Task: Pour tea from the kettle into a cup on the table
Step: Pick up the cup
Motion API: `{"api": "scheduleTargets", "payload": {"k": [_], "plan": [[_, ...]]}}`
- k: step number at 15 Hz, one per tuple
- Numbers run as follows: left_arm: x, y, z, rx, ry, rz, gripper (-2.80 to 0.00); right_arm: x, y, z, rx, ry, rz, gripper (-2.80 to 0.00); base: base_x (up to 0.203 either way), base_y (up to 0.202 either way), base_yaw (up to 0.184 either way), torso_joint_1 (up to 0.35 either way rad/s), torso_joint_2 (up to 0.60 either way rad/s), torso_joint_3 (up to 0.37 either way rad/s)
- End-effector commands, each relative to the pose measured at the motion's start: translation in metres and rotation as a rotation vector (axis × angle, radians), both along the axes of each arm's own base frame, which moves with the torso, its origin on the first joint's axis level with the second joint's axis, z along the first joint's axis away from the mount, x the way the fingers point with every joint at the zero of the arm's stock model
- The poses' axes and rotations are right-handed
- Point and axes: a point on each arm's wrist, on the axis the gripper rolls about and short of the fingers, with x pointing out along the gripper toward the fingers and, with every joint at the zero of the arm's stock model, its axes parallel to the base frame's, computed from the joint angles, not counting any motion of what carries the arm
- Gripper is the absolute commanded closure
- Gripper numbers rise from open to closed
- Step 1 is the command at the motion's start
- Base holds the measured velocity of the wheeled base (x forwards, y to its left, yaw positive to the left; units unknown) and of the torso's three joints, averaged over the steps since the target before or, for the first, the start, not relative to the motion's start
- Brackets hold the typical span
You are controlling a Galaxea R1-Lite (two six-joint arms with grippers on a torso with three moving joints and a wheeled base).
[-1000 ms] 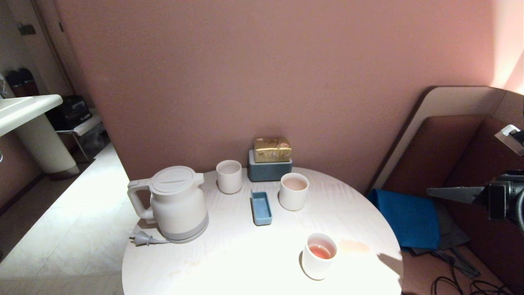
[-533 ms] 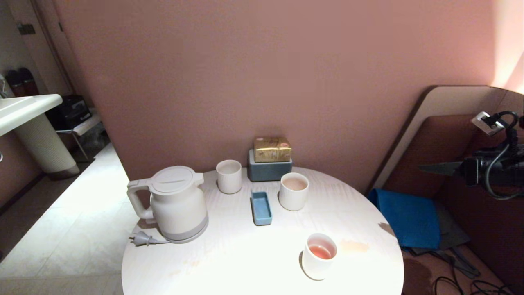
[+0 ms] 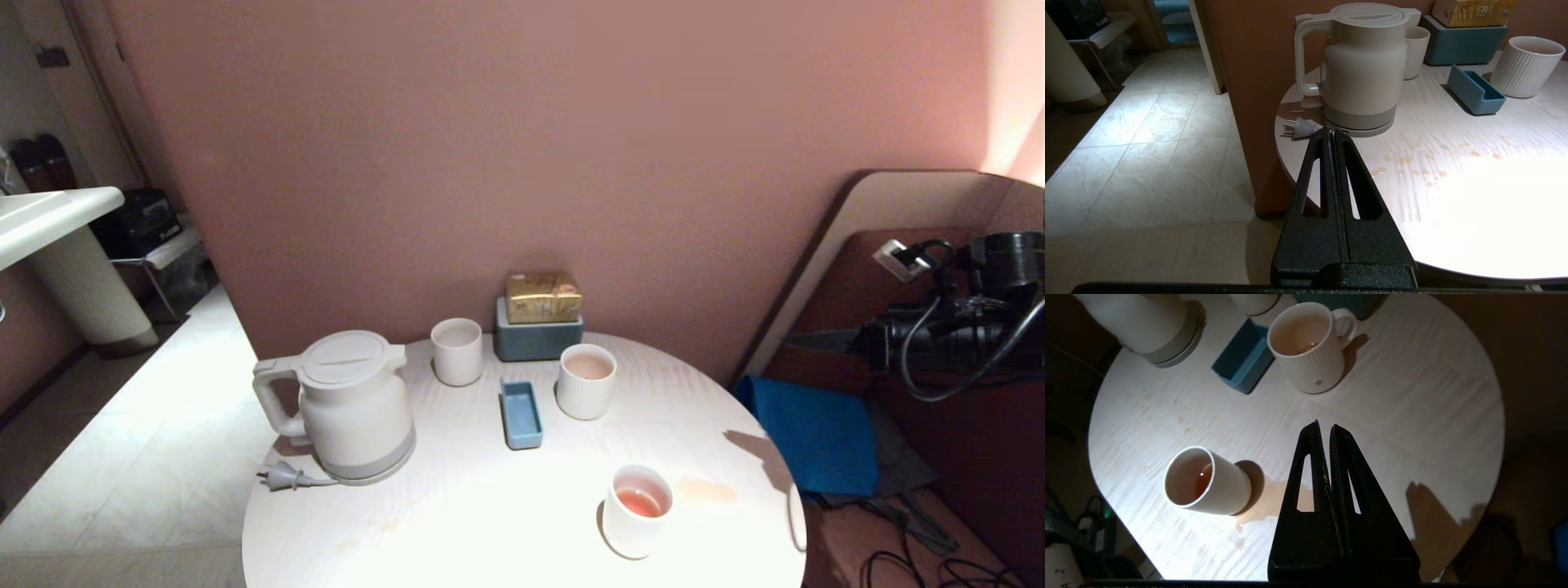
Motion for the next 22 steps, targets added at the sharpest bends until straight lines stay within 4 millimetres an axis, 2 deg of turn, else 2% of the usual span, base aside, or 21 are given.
{"api": "scheduleTargets", "payload": {"k": [1, 6, 10, 12, 16, 18, 22], "plan": [[0.0, 0.0, 0.0, 0.0, 0.001, 0.0, 0.0, -0.001, 0.014, -0.011, 0.004, 0.03, 0.04, 0.0, 0.0, 0.0, 0.0, 0.0, 0.0, 0.0], [0.0, 0.0, 0.0, 0.0, 0.001, 0.0, 0.0, 0.016, 0.043, -0.049, -0.049, -0.076, 0.099, 0.0, 0.0, 0.0, 0.0, 0.0, 0.0, 0.0], [0.0, 0.0, 0.0, 0.0, 0.001, 0.0, 0.0, 0.029, 0.057, -0.063, -0.053, -0.117, 0.139, 0.0, 0.0, 0.0, 0.0, 0.0, 0.0, 0.0], [0.0, 0.0, 0.0, 0.0, 0.001, 0.0, 0.0, 0.037, 0.059, -0.072, -0.061, -0.148, 0.144, 0.0, 0.0, 0.0, 0.0, 0.0, 0.0, 0.0], [0.0, 0.0, 0.0, 0.0, 0.001, 0.0, 0.0, 0.061, 0.064, -0.102, -0.116, -0.249, 0.09, 0.0, 0.0, 0.0, 0.0, 0.0, 0.0, 0.0], [0.0, 0.0, 0.0, 0.0, 0.003, 0.0, 0.0, 0.062, 0.07, -0.097, -0.1, -0.242, 0.061, 0.0, 0.0, 0.0, 0.0, 0.0, 0.0, 0.0], [0.0, 0.0, 0.0, 0.0, 0.001, 0.0, 0.0, 0.029, 0.072, -0.045, -0.023, -0.211, 0.01, 0.0, 0.0, 0.0, 0.0, 0.0, 0.0, 0.0]]}}
